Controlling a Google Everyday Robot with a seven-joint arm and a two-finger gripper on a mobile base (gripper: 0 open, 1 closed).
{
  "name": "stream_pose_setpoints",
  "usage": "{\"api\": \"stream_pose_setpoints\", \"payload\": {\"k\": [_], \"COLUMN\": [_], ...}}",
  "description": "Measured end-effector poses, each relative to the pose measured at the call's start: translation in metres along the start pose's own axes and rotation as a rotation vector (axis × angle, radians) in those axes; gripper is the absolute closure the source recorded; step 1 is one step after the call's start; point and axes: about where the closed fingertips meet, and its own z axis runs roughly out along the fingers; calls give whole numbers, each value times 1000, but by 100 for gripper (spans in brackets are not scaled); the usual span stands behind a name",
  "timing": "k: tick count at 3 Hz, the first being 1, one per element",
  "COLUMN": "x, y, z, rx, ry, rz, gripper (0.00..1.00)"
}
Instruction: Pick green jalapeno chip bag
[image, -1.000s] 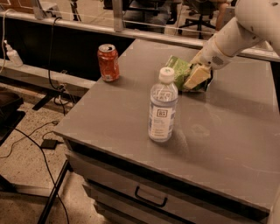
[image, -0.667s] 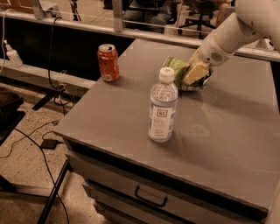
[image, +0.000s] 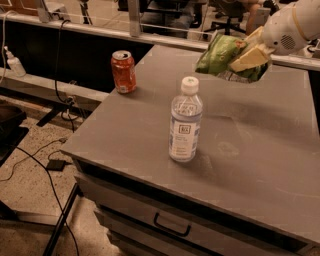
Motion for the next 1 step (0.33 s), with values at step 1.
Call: {"api": "stream_pose_setpoints", "payload": {"k": [1], "x": [0], "y": [0], "z": [0], "rx": [0], "ry": [0], "rz": [0], "gripper": [100]}}
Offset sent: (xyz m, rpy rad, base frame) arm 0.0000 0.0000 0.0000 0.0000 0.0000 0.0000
